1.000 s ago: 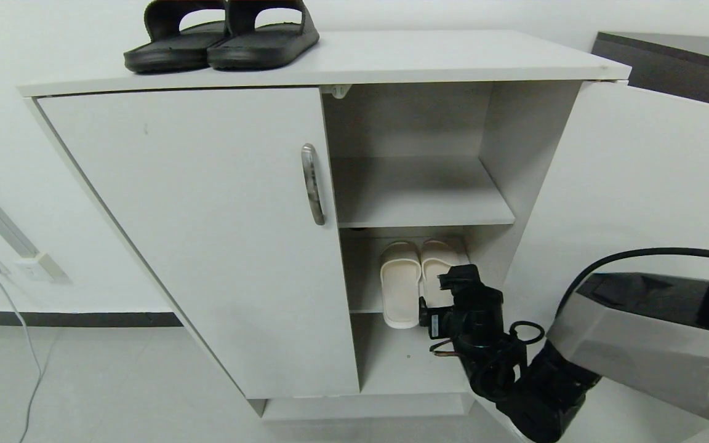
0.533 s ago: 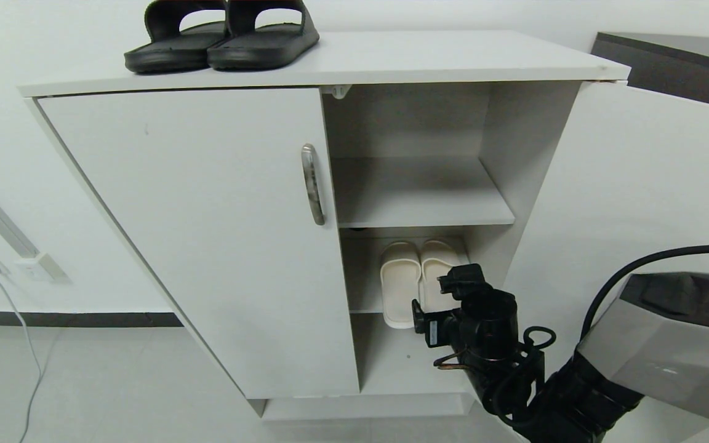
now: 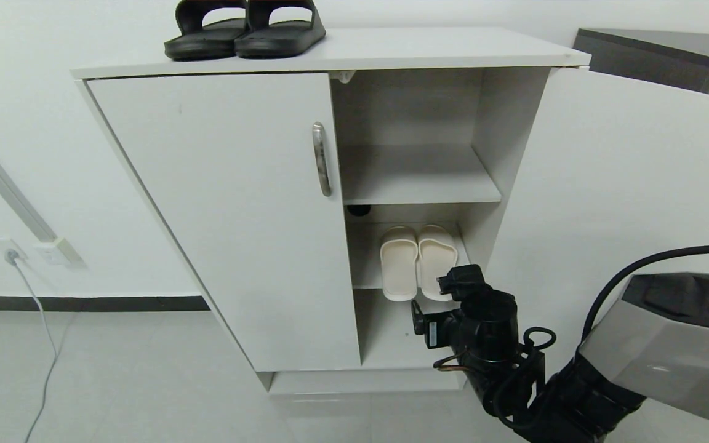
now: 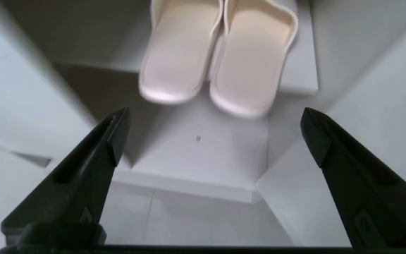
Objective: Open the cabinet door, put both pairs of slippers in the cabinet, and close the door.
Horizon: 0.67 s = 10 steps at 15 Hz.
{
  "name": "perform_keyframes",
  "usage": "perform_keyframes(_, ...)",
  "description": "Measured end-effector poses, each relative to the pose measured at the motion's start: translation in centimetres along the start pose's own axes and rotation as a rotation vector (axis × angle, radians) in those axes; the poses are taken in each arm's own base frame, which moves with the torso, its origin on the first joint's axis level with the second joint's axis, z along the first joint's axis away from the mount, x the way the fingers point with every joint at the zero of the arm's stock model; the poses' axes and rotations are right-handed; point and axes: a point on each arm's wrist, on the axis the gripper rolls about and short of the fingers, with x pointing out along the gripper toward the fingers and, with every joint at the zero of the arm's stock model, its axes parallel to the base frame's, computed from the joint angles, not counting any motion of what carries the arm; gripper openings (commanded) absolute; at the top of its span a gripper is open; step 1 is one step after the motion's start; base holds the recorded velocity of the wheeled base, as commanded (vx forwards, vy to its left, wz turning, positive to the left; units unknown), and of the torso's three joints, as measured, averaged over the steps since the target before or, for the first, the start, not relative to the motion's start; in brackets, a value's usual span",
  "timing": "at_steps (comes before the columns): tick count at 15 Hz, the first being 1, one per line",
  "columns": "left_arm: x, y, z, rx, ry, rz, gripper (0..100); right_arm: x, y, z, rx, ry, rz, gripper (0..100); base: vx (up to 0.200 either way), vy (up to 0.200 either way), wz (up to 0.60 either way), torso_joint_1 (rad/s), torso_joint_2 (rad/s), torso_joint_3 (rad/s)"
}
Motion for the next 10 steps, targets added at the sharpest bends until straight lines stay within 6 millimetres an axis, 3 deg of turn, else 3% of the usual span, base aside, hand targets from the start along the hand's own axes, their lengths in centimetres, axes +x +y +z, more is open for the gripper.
perform_keyframes(10,0.00,0.01,0.01,-0.004,-0.001,0.003,0,-0.52,-0.38,-0.26,0.001,-0.008,-0.005,100,0.000,0.000,0.00,0.000,0.00,0.000)
